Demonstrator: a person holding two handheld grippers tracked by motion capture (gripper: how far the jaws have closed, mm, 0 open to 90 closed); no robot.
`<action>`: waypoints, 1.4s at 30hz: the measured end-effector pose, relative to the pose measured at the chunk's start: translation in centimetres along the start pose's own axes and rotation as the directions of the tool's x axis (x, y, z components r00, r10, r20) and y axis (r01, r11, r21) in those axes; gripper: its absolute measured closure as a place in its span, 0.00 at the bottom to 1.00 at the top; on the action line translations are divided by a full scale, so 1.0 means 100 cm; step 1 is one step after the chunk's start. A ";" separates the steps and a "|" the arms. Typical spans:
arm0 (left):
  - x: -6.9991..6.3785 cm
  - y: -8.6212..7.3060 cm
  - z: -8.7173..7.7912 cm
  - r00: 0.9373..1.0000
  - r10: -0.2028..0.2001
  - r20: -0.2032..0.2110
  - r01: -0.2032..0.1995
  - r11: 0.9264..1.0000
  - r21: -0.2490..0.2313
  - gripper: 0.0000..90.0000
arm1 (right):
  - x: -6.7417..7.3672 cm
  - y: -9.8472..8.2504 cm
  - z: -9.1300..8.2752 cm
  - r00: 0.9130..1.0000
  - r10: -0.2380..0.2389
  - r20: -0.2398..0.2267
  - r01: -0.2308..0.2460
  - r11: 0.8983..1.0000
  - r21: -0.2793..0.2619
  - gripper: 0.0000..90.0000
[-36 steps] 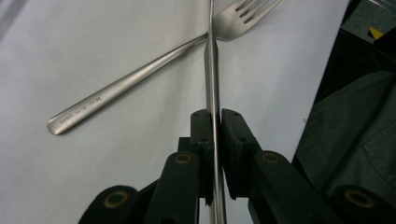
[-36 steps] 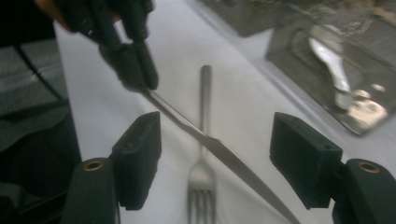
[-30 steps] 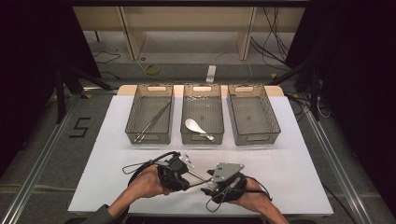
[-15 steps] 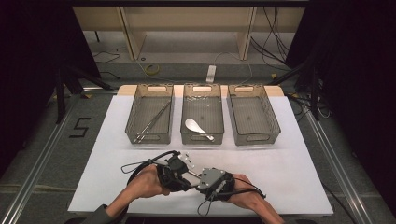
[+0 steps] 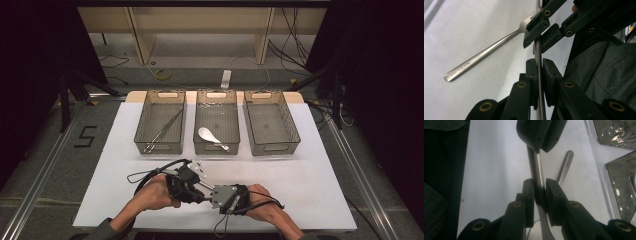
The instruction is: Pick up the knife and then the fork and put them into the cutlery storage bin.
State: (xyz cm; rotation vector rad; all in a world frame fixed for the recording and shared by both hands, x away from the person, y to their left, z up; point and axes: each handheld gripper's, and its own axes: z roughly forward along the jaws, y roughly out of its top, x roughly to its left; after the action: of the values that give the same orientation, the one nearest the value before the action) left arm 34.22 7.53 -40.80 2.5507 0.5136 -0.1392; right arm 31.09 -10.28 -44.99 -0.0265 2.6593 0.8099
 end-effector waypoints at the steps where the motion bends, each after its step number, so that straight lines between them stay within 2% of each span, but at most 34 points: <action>1: 0.000 0.000 -0.001 1.000 0.007 0.003 -0.007 1.000 -0.003 0.92 | 0.000 0.002 -0.002 1.000 -0.015 -0.007 0.015 1.000 0.018 0.90; 6: 0.002 0.000 -0.003 1.000 0.014 0.011 -0.014 1.000 -0.020 0.91 | -0.001 0.004 -0.004 0.999 -0.043 -0.018 0.044 0.998 0.035 0.91; 8: 0.003 0.000 -0.004 1.000 0.024 0.009 -0.024 0.999 -0.027 0.91 | 0.000 0.005 -0.004 0.999 -0.038 -0.013 0.038 0.998 0.040 0.92; 12: 0.008 -0.001 -0.007 1.000 -0.002 0.025 0.005 0.996 -0.092 0.88 | -0.003 0.005 -0.006 1.000 -0.003 0.004 0.003 0.999 0.038 0.92; 14: 0.011 -0.001 -0.010 1.000 -0.010 0.024 0.012 0.994 -0.109 0.81 | -0.005 0.005 -0.007 1.000 0.006 -0.007 -0.006 0.999 0.054 0.92; 15: 0.011 -0.002 -0.012 1.000 -0.013 0.009 0.014 0.992 -0.122 0.71 | -0.007 0.004 -0.008 1.000 0.026 -0.010 -0.025 0.998 0.049 0.92; 18: 0.015 -0.003 -0.017 1.000 -0.020 -0.020 0.017 0.989 -0.144 0.66 | -0.010 0.002 -0.011 0.999 0.033 -0.003 -0.033 0.998 0.044 0.92; 20: 0.014 -0.003 -0.021 0.999 -0.033 -0.036 0.026 0.984 -0.178 0.63 | -0.010 0.002 -0.012 0.999 0.042 0.000 -0.042 0.998 0.044 0.92; 21: 0.015 -0.003 -0.025 0.998 -0.040 -0.045 0.030 0.979 -0.201 0.54 | -0.012 0.001 -0.013 0.999 0.050 0.004 -0.051 0.997 0.050 0.93; 22: 0.015 -0.002 -0.027 0.998 -0.051 -0.046 0.040 0.975 -0.218 0.52 | -0.013 0.001 -0.013 0.999 0.048 0.010 -0.048 0.998 0.051 0.93; 23: 0.015 -0.002 -0.029 0.997 -0.061 -0.050 0.047 0.969 -0.242 0.52 | -0.013 0.001 -0.013 0.999 0.048 0.010 -0.048 0.998 0.051 0.93; 26: 0.017 -0.004 -0.038 0.993 -0.079 -0.083 0.052 0.955 -0.293 0.43 | -0.016 -0.001 -0.016 0.997 0.075 0.019 -0.076 0.995 0.061 0.93; 28: 0.019 -0.007 -0.044 0.990 -0.088 -0.110 0.048 0.945 -0.324 0.37 | -0.020 -0.003 -0.020 0.995 0.085 0.045 -0.088 0.994 0.061 0.93; 30: 0.021 -0.010 -0.050 0.986 -0.102 -0.135 0.048 0.932 -0.359 0.34 | -0.025 -0.006 -0.025 0.990 0.131 0.060 -0.134 0.989 0.055 0.93; 31: 0.022 -0.012 -0.053 0.984 -0.105 -0.143 0.045 0.928 -0.369 0.32 | -0.029 -0.008 -0.027 0.988 0.138 0.070 -0.142 0.988 0.059 0.93; 33: 0.023 -0.015 -0.057 0.979 -0.126 -0.158 0.053 0.915 -0.400 0.29 | -0.037 -0.013 -0.031 0.981 0.169 0.097 -0.174 0.983 0.050 0.93; 35: 0.024 -0.019 -0.059 0.976 -0.143 -0.167 0.058 0.899 -0.435 0.27 | -0.047 -0.019 -0.038 0.969 0.218 0.118 -0.225 0.973 0.045 0.93; 38: 0.026 -0.027 -0.057 0.972 -0.157 -0.175 0.058 0.881 -0.469 0.25 | -0.062 -0.027 -0.049 0.945 0.291 0.147 -0.297 0.955 0.022 0.93; 39: 0.027 -0.030 -0.057 0.971 -0.161 -0.174 0.062 0.881 -0.470 0.25 | -0.068 -0.030 -0.053 0.939 0.308 0.151 -0.313 0.950 0.010 0.93; 40: 0.028 -0.033 -0.055 0.972 -0.163 -0.172 0.067 0.884 -0.464 0.25 | -0.073 -0.033 -0.056 0.934 0.328 0.143 -0.330 0.944 -0.011 0.93; 41: 0.029 -0.036 -0.054 0.970 -0.164 -0.181 0.063 0.885 -0.462 0.24 | -0.083 -0.037 -0.062 0.920 0.359 0.155 -0.359 0.933 -0.027 0.93; 42: 0.030 -0.040 -0.053 0.967 -0.167 -0.193 0.060 0.883 -0.466 0.24 | -0.083 -0.037 -0.062 0.920 0.359 0.155 -0.359 0.933 -0.027 0.93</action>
State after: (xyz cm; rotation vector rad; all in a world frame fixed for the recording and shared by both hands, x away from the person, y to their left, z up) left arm 35.39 14.44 -38.74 2.0804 0.6945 0.2163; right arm 37.27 -17.44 -39.35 0.5207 2.5463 0.8780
